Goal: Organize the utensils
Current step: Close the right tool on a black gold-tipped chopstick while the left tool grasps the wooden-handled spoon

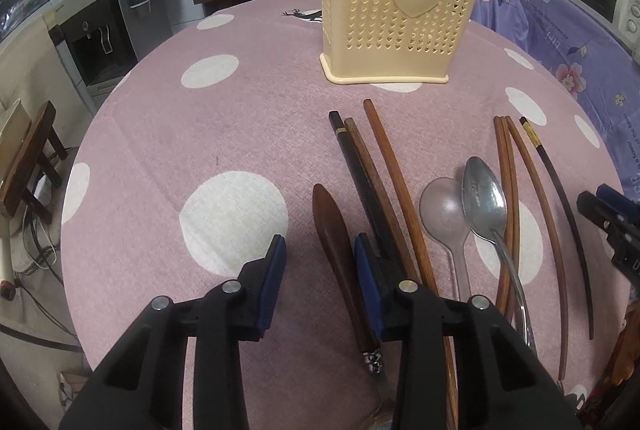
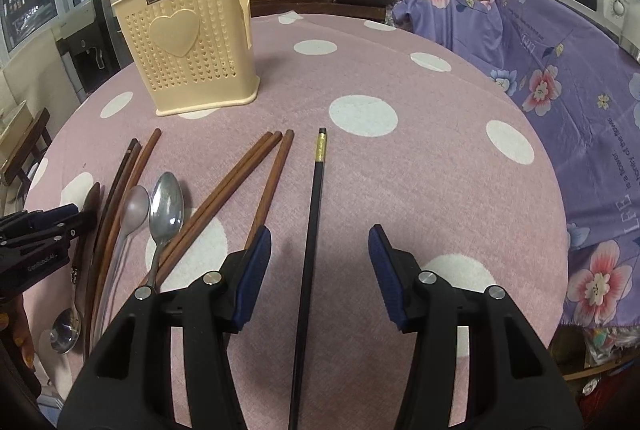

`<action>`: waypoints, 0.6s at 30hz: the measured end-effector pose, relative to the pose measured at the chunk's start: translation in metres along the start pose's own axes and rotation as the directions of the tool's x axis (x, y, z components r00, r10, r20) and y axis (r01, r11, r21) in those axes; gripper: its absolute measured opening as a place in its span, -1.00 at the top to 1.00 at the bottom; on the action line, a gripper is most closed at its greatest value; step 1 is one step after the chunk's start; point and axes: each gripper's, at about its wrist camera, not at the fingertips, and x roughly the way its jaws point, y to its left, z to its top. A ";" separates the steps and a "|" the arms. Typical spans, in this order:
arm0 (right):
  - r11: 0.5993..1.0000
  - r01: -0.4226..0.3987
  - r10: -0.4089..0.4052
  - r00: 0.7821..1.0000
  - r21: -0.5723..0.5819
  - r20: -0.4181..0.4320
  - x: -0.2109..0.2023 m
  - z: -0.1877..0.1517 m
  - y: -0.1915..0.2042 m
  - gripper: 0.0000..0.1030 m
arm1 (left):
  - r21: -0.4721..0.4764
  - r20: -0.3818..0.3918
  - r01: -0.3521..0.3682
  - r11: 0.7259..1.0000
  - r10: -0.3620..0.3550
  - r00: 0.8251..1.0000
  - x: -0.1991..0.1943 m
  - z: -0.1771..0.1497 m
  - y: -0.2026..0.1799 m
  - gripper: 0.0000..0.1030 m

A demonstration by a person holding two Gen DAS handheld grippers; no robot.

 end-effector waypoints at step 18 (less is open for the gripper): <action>0.998 -0.052 0.054 0.995 0.024 -0.080 0.065 0.044 -0.006 0.64 | 0.026 0.007 0.015 1.000 -0.015 1.000 0.005 0.008 -0.007 0.65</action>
